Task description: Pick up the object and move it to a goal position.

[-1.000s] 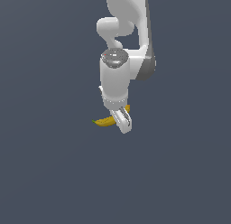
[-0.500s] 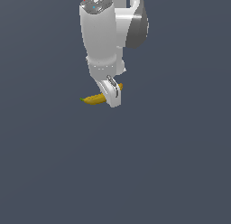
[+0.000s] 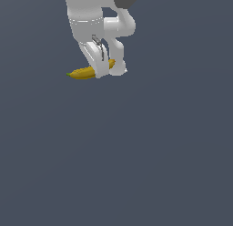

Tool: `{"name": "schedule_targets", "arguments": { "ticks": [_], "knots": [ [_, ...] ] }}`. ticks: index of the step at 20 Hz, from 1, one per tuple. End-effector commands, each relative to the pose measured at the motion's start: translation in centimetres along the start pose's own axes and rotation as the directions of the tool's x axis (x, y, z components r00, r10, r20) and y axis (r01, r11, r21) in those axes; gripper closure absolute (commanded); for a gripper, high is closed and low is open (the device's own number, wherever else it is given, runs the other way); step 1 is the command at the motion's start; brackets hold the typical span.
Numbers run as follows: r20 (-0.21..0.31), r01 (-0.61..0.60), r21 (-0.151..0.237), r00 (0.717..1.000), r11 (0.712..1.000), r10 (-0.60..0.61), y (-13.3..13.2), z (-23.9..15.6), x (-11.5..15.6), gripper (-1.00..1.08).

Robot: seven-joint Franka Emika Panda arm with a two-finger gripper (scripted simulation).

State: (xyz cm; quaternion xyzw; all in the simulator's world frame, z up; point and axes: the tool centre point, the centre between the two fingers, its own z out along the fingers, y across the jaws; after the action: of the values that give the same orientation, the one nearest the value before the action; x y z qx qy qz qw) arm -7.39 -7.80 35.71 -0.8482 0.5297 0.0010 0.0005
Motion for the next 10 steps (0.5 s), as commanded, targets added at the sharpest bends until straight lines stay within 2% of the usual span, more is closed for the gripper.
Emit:
{"name": "schedule_targets", "arguments": {
  "ticks": [1, 10],
  "knots": [
    [-0.001, 0.001, 0.000, 1.000, 1.000, -0.001, 1.1, -2.0, 0.3, 1.08],
    [-0.002, 0.002, 0.000, 1.000, 1.000, -0.002, 2.9, -5.6, 1.0, 1.08]
  ]
}}
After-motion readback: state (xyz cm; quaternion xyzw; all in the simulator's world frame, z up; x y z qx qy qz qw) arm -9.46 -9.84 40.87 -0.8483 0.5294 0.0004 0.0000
